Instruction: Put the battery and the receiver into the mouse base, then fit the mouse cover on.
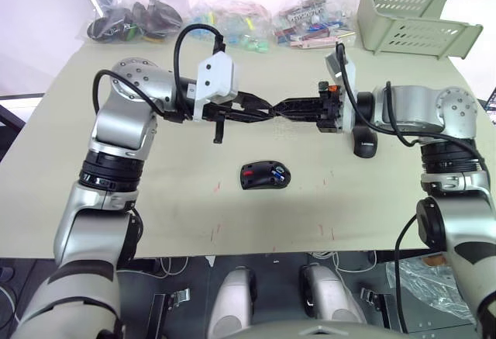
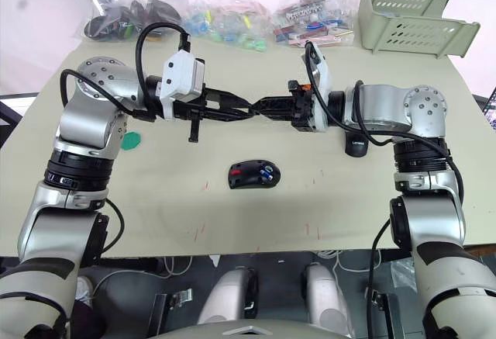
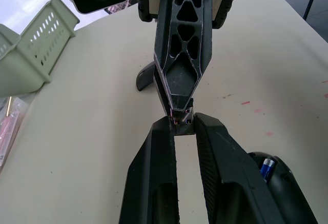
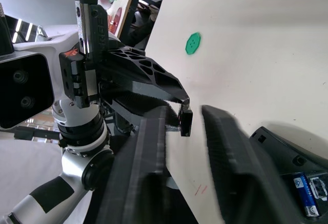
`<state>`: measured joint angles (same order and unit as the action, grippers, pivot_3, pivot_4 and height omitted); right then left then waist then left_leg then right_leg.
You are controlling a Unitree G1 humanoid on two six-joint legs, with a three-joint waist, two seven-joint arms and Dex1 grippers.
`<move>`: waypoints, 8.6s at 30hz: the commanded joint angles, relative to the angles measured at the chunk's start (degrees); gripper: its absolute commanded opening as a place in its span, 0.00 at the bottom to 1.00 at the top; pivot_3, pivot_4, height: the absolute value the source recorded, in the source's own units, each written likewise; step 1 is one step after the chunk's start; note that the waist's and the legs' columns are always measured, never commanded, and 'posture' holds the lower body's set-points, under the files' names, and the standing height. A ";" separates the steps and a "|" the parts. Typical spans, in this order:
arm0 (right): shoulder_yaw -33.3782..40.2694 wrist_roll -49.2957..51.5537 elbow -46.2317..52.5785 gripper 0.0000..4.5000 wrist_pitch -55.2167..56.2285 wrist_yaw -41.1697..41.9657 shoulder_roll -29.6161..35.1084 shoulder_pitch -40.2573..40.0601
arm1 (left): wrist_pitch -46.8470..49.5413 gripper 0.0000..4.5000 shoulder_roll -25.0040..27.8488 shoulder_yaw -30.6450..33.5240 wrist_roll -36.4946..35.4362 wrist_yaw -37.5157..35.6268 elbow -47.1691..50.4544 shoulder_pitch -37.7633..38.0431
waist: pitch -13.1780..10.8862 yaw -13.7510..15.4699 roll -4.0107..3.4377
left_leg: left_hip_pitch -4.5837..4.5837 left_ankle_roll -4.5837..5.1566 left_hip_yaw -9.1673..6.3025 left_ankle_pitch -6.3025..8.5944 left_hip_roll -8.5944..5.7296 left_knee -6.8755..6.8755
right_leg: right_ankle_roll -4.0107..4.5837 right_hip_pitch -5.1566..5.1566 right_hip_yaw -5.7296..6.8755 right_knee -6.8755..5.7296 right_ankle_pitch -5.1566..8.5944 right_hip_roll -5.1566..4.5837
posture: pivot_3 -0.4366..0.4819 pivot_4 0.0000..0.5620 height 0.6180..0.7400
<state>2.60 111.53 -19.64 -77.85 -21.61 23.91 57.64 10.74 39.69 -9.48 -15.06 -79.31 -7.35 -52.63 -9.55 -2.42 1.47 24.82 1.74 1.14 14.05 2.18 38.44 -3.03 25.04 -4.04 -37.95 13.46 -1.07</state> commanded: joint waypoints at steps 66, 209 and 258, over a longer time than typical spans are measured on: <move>-1.04 1.47 2.91 0.02 -0.33 2.88 2.22 0.11 | -1.42 0.01 0.50 1.34 -0.43 0.55 1.62 0.64 | 0.00 0.02 0.00 | 0.00 0.00 0.00 0.00 0.00 0.01 | 0.00 0.00 0.00 -0.02 0.00 0.00 | 0.48 0.27 1.00; -52.14 -93.41 -12.33 0.00 -2.68 83.90 -8.62 26.37 | -4.24 0.65 -7.34 -6.31 8.86 5.59 -7.49 16.51 | -0.19 0.02 -0.34 | 0.04 -0.01 -0.05 0.00 -0.01 0.75 | 0.03 0.19 0.06 -0.90 0.00 0.06 | 0.48 0.27 1.00; -52.26 -96.14 -12.98 0.00 -2.38 86.65 -8.19 27.42 | -3.89 0.65 -9.16 -6.54 10.41 7.45 -8.32 16.15 | -0.19 0.10 -0.34 | 0.04 -0.01 -0.05 0.00 -0.03 0.76 | 0.03 0.18 0.06 -0.90 0.00 0.05 | 0.48 0.27 1.00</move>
<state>-50.76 15.50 -33.68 -80.39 64.34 15.72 82.49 7.94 30.99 -16.41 -4.48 -72.38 -16.46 -35.81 -9.74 -2.32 1.13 24.86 1.72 1.09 14.05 2.15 39.19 -3.00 25.22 -3.98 -38.85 13.46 -1.01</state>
